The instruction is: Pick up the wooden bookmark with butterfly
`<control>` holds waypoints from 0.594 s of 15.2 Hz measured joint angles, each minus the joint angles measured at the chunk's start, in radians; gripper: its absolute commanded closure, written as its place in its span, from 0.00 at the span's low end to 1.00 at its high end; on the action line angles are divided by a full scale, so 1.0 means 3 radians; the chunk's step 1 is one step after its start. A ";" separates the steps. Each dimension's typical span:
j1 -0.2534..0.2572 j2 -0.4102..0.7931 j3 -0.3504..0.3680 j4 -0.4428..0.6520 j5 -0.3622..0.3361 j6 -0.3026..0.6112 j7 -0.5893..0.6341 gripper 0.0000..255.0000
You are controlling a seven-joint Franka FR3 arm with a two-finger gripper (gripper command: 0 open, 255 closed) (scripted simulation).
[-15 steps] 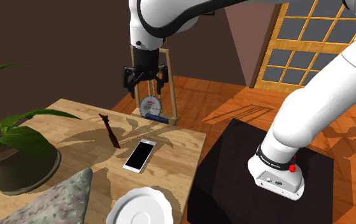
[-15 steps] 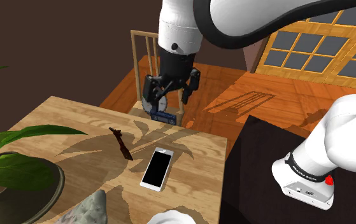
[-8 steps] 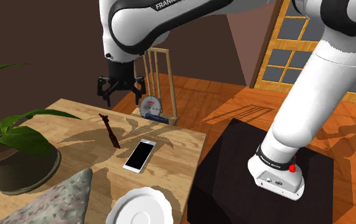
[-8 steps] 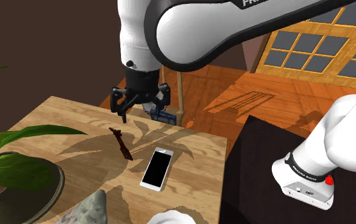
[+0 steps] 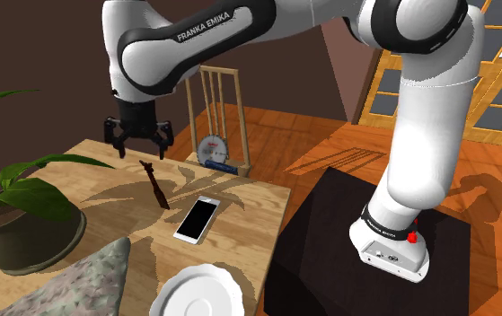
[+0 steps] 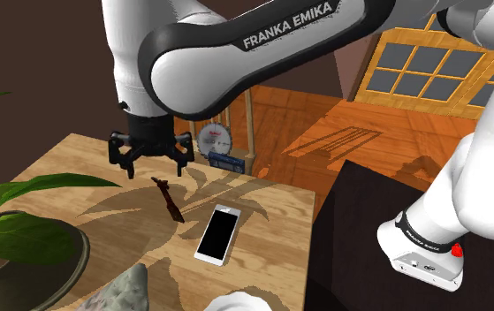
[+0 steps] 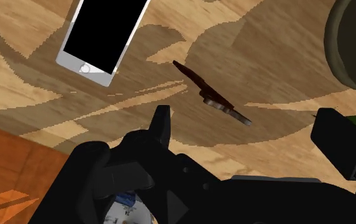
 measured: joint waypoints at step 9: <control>0.0027 0.0128 -0.0027 -0.0168 -0.0060 0.0287 0.0030 1.00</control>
